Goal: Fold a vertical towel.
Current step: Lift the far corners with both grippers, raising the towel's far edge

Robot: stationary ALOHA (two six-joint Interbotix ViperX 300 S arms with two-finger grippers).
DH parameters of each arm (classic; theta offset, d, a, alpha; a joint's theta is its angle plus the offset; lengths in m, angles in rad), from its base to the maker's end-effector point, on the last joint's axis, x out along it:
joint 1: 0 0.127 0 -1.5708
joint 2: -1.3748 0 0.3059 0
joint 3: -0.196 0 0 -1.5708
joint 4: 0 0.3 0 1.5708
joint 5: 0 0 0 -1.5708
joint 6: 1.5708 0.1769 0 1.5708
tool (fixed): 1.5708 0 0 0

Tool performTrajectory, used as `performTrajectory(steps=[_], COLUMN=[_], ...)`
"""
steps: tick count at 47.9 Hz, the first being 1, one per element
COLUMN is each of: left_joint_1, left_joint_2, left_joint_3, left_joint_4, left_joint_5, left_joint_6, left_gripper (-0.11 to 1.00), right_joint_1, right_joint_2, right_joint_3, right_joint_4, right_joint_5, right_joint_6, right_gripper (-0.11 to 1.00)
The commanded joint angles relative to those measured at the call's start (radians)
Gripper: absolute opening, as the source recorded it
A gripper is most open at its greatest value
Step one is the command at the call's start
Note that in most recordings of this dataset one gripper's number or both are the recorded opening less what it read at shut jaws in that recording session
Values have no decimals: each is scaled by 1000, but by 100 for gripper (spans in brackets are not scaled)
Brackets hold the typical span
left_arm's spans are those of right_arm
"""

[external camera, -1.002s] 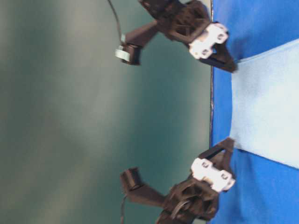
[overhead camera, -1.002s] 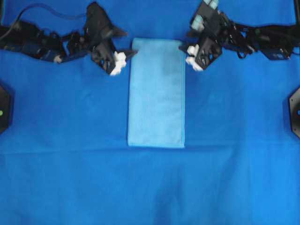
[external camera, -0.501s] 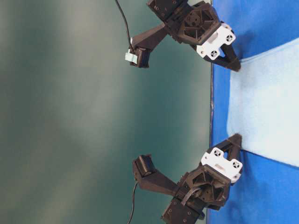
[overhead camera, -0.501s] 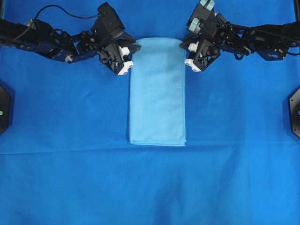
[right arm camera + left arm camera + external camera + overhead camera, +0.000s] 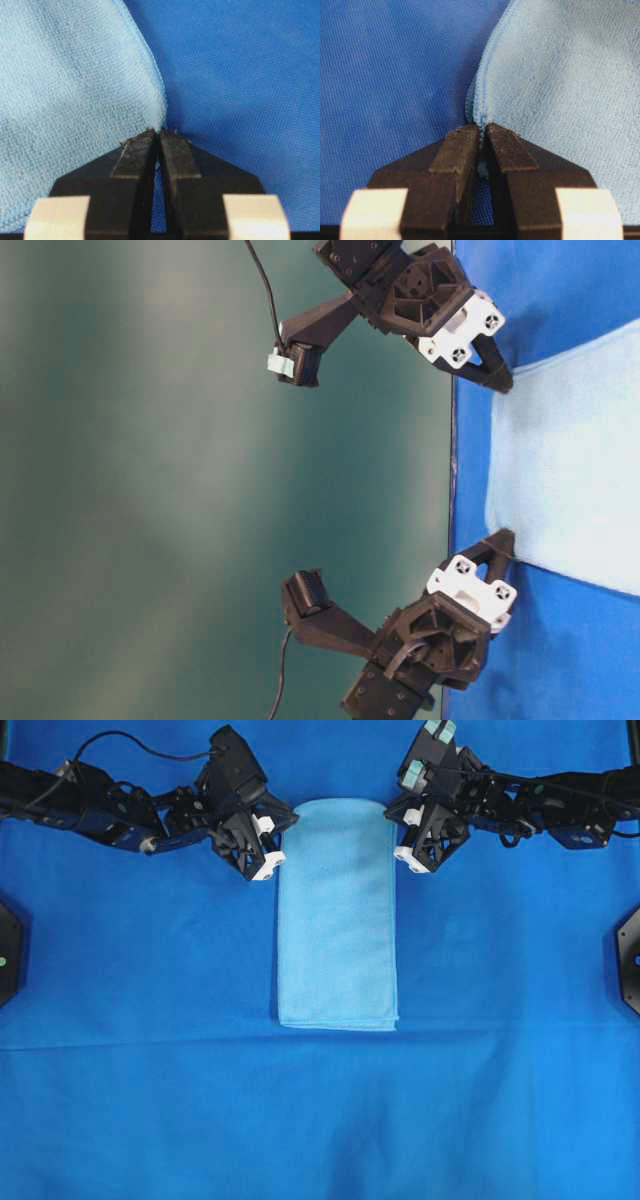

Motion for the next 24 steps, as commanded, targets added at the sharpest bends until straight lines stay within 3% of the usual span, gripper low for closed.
performTrajectory(steps=[1, 13, 24], left_joint_1=[11, 67, 87], left_joint_2=[-51, -48, -48], left_joint_3=[-21, -71, -77], left_joint_4=[0, 0, 2], left_joint_5=[6, 21, 25], left_joint_6=[11, 20, 20], left_gripper=[3, 3, 3], right_joint_1=[-17, -77, -86], right_joint_2=[-41, -54, -55], right_joint_3=[-25, -51, -57], right_joint_4=[-3, -32, -40], right_joint_5=[-9, -6, -6], right_joint_6=[-2, -3, 0], right_gripper=[2, 2, 2])
